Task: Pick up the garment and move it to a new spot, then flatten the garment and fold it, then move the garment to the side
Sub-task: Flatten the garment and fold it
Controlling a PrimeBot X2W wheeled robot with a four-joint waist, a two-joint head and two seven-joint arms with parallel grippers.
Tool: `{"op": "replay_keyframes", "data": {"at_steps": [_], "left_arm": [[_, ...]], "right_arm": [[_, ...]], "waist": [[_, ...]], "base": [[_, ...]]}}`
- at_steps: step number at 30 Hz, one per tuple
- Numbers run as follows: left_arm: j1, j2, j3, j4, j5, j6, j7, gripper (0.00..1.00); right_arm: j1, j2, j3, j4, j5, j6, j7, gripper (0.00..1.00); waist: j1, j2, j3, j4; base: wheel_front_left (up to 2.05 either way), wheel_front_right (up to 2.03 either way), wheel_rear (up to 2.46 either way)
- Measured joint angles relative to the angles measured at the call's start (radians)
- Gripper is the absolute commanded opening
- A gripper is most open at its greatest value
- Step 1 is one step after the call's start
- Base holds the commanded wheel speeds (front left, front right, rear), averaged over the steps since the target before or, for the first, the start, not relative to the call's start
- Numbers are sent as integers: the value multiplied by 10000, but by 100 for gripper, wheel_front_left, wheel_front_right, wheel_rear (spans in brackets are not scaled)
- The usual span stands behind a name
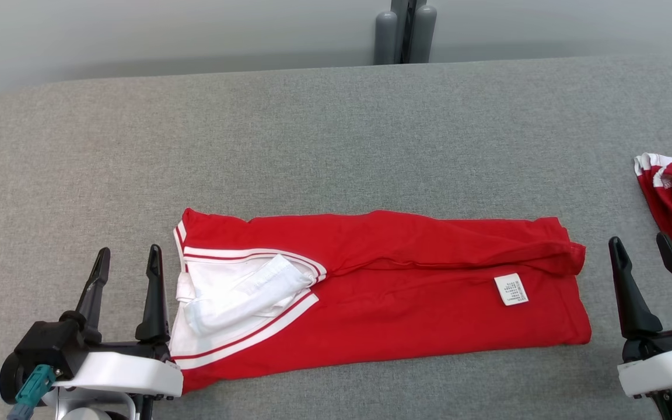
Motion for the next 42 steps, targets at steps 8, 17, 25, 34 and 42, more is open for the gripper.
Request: {"op": "replay_keyframes", "data": {"at_steps": [8, 17, 25, 34, 42], "left_arm": [[-117, 132, 4, -69, 161, -138, -63, 100], [-319, 121, 92, -123, 305, -311, -119, 100], [-639, -63, 75, -105, 426, -405, -146, 100], [-941, -171, 81, 4, 558, -497, -161, 100], [-1123, -355, 155, 144, 637, -660, -163, 100]], "right_arm": [[77, 48, -65, -6, -67, 0, 63, 100], [-68, 33, -238, 98, -67, 0, 107, 100], [-798, -65, -59, 1611, 178, 0, 265, 100], [-1896, -50, 336, 3614, 802, 0, -198, 100], [-1964, -38, 855, 5028, 1227, 0, -412, 100]], "waist": [[-1, 0, 56, 109], [-1, 0, 240, 215], [-1, 0, 556, 379], [-1, 0, 892, 541], [-1, 0, 1016, 665]], "base": [[0, 0, 0], [0, 0, 0], [0, 0, 0], [0, 0, 0], [0, 0, 0]]}}
